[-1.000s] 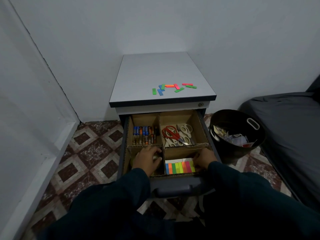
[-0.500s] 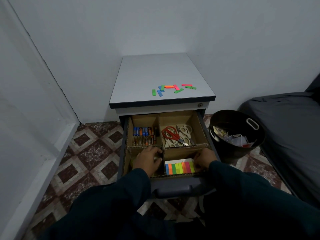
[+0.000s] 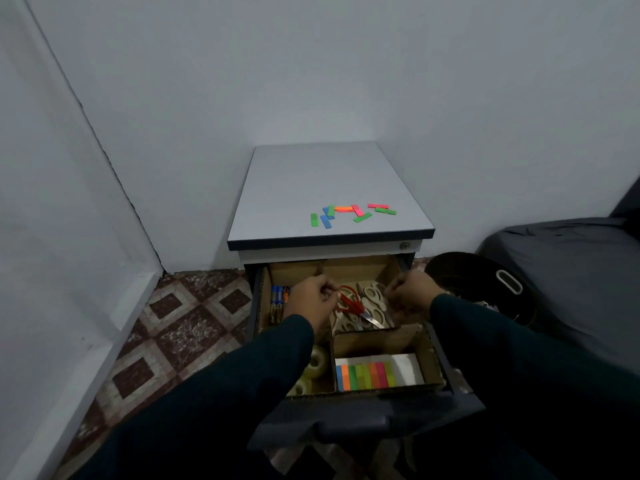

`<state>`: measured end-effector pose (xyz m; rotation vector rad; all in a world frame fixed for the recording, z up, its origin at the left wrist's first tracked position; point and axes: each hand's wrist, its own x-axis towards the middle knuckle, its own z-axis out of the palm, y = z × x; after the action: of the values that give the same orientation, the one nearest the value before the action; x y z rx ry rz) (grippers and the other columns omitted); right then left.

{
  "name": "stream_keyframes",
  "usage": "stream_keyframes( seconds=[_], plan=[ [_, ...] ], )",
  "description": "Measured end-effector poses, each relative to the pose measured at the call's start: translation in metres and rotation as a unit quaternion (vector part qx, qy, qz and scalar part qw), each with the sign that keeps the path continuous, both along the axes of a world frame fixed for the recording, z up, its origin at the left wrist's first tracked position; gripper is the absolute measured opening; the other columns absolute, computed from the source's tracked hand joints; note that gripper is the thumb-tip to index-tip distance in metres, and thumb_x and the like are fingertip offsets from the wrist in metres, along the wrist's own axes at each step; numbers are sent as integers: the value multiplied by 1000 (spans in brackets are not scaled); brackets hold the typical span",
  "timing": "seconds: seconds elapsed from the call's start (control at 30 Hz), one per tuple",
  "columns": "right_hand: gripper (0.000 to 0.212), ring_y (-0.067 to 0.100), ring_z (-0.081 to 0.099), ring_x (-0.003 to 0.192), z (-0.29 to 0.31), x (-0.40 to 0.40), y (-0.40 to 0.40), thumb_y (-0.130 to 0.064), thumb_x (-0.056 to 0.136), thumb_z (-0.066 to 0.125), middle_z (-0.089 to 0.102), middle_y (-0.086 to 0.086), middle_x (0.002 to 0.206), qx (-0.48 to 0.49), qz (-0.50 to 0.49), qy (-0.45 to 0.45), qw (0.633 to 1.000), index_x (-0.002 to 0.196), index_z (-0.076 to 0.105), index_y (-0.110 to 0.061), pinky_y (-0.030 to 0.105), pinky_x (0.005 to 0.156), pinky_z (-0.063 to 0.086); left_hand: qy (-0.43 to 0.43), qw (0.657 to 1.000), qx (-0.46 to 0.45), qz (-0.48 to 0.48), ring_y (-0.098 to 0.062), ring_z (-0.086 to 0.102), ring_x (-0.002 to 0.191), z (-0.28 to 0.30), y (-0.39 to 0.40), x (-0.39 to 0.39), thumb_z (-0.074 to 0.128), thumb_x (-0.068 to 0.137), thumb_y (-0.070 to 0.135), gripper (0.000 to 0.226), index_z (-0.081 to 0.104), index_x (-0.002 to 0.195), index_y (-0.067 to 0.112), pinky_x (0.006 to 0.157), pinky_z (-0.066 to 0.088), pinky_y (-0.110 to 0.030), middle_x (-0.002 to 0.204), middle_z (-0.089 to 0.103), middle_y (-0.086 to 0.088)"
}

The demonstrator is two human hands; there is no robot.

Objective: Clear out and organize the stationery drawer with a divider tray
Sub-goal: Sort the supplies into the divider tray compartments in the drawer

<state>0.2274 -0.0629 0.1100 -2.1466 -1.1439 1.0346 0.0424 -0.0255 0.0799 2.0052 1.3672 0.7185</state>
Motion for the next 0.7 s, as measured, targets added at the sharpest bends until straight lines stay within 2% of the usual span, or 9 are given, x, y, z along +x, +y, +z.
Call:
stream_keyframes(
  seconds=[0.03,0.1,0.17,0.27,0.33,0.43,0.57,0.63,0.7],
  plan=[
    [9,20,64,77,8,0,7,-6,91,56,63,13,93,10,4,-6,1000,99,59,-3,26,63,56,-19,1000,-5,7,-6,53,80,8,5,3,61,89,15,10,64,99,14,78,50,-21,95,62,1],
    [12,18,62,75,22,-1,21,-6,91,55,62,11,93,28,15,-3,999,102,58,-2,24,61,54,-45,999,-14,19,-7,54,84,22,16,7,60,89,15,10,63,98,14,82,50,-24,94,60,4],
    [7,15,59,70,35,-3,34,-5,91,54,59,8,86,54,21,17,998,97,57,-5,21,56,51,-56,998,-10,36,-9,56,85,36,29,11,60,89,15,10,64,98,12,83,50,-25,92,61,2],
    [5,13,57,68,48,-5,54,-3,90,55,57,5,80,100,27,12,995,89,56,-7,21,58,51,-36,998,6,54,-17,61,93,53,53,13,59,90,14,12,67,99,11,87,50,-28,97,66,-4],
    [6,13,56,69,53,-6,68,-3,89,58,58,4,80,119,35,-16,992,87,57,-8,21,61,50,32,997,29,61,-19,59,101,64,72,12,54,94,15,18,67,107,13,86,47,-27,109,65,-5],
    [9,15,56,74,55,-3,90,-5,90,58,59,6,87,138,52,-81,986,98,61,-3,24,68,52,167,983,59,47,-23,53,113,77,102,12,47,96,10,32,60,123,20,92,46,-32,125,56,-6],
    [16,20,57,98,49,5,109,-4,91,55,63,10,111,160,72,-197,964,105,64,-6,28,91,46,357,926,112,-51,-26,41,126,81,128,8,50,92,1,58,38,143,26,99,41,-34,140,43,-6],
    [23,23,56,110,46,11,115,-3,92,52,60,11,120,161,88,-244,952,112,63,-7,29,99,41,408,897,137,-96,-25,38,128,79,138,6,50,92,4,58,35,144,27,101,39,-35,146,37,-3],
    [29,24,52,118,42,15,119,-4,94,49,55,10,128,158,116,-284,939,120,61,-10,30,105,39,419,889,143,-117,-24,41,127,73,144,2,47,95,9,52,38,143,27,101,40,-35,147,39,0]
  ],
)
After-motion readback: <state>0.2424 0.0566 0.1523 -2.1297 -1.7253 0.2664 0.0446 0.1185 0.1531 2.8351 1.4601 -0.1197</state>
